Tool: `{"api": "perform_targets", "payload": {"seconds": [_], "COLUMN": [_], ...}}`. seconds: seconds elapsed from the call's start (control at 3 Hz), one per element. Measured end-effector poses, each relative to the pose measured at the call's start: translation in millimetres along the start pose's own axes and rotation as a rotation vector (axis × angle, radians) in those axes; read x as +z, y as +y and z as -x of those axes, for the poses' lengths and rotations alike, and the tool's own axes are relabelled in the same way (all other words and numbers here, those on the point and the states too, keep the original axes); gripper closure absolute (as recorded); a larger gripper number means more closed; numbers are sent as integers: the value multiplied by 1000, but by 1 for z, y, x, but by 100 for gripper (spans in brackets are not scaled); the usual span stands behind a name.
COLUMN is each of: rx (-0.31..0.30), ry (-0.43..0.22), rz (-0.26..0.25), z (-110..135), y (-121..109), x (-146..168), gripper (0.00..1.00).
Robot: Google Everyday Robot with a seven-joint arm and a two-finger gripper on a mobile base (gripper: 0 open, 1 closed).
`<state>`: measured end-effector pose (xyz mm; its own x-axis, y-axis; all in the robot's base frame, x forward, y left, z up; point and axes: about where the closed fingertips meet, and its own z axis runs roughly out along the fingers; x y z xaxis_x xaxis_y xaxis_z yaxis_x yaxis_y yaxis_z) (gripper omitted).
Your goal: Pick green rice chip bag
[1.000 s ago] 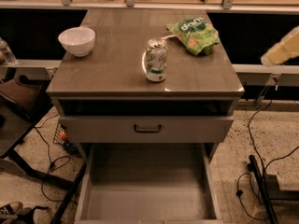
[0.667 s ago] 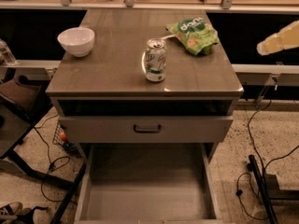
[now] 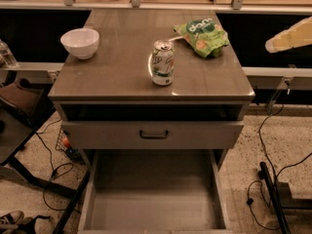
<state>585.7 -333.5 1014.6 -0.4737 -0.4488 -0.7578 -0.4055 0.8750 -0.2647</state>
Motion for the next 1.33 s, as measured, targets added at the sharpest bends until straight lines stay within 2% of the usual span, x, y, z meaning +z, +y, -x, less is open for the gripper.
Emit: {"api": "perform_targets", "payload": {"seconds": [0.33,0.67,1.0,1.33], "rx": [-19,-44,-54,-32], "ry": [-48,-124,-164,-194], "rz": [-18,-16,9,74], "z": [15,47,72,90], "y": [3,6,6,6], "x": [21,70,119,160], "gripper": [0,0,0,0]}}
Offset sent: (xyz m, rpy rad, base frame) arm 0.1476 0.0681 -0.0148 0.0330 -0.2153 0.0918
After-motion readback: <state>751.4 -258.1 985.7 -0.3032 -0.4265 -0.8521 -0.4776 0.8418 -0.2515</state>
